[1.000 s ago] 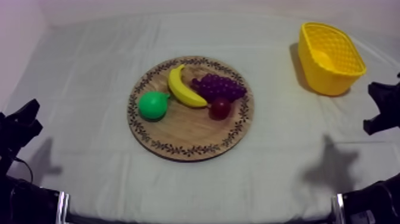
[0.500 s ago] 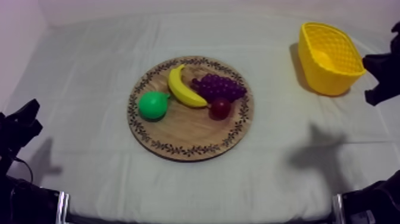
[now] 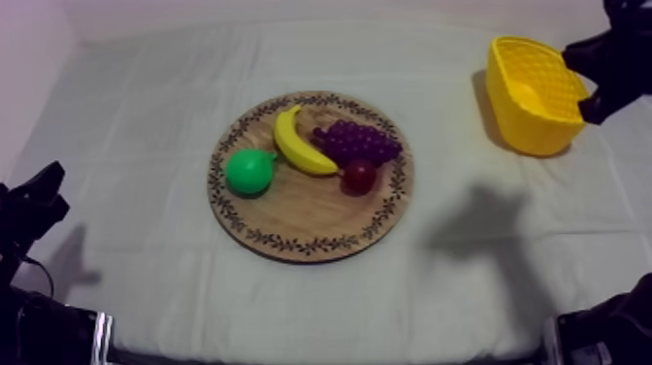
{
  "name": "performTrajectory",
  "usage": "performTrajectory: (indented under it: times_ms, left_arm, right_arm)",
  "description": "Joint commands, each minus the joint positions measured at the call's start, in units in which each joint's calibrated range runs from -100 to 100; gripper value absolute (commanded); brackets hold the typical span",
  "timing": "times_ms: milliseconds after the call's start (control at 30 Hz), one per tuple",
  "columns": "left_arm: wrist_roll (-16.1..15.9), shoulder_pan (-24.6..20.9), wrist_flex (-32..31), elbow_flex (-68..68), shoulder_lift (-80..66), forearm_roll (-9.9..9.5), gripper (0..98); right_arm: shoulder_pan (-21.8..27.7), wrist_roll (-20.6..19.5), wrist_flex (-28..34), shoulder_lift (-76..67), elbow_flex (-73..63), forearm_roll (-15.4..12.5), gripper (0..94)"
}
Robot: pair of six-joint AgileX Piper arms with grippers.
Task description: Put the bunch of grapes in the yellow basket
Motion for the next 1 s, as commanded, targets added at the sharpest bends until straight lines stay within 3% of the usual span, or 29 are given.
performTrajectory:
  times_ms: [0,467,967]
  left_arm:
    - [0.0,0.0,0.0,0.0,0.0,-0.02,0.1]
    - [0.0,0.0,0.0,0.0,0.0,-0.02,0.1]
    - [0.0,0.0,0.0,0.0,0.0,-0.02,0.1]
  right_arm:
    - [-0.8,0.0,0.4,2.3,-2.8,0.2,0.4]
    - [-7.2,-0.1,7.1,12.4,-13.7,0.2,0.4]
    - [-9.2,1.9,12.5,18.4,-18.6,-1.3,0.6]
